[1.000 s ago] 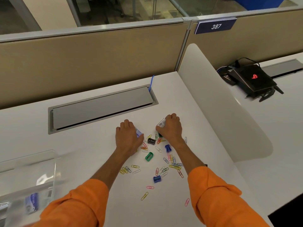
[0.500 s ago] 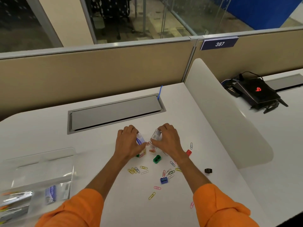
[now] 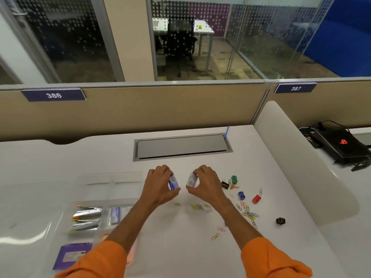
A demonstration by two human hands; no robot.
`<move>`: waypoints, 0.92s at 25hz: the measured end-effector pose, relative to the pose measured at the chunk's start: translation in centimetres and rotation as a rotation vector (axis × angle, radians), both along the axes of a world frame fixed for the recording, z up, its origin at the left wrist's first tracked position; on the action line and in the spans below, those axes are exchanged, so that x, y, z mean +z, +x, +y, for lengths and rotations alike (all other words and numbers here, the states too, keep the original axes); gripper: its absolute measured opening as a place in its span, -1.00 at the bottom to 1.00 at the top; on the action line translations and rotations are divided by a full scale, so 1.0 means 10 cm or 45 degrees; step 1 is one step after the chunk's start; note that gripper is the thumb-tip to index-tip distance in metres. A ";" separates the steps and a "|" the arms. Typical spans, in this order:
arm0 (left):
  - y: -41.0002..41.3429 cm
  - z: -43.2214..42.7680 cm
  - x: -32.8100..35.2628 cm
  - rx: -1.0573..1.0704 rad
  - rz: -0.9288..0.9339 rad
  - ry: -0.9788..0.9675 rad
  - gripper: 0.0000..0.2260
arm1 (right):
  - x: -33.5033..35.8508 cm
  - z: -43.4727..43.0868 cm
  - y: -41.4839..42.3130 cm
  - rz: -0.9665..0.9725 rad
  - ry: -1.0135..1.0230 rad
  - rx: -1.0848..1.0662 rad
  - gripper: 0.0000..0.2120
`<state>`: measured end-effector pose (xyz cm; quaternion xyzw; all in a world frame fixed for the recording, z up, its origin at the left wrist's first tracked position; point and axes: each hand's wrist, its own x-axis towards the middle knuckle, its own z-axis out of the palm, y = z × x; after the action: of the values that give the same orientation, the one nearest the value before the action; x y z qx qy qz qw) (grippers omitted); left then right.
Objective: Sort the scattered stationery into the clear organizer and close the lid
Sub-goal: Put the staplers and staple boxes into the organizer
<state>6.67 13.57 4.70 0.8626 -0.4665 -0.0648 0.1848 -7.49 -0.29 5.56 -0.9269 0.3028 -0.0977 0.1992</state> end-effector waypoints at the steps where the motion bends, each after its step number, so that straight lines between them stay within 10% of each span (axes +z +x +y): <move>1: 0.06 0.15 0.02 -0.003 -0.007 0.020 -0.46 | 0.03 0.13 0.07 0.004 -0.003 0.024 -0.49; 23: 0.94 2.14 -0.06 -0.153 -0.146 0.158 -0.52 | -0.11 2.08 1.07 0.214 0.011 0.321 -0.48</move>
<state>16.11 34.92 4.10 0.8450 -0.5224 -0.0551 0.0999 3.18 20.54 4.42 -0.9616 0.2000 0.0072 0.1879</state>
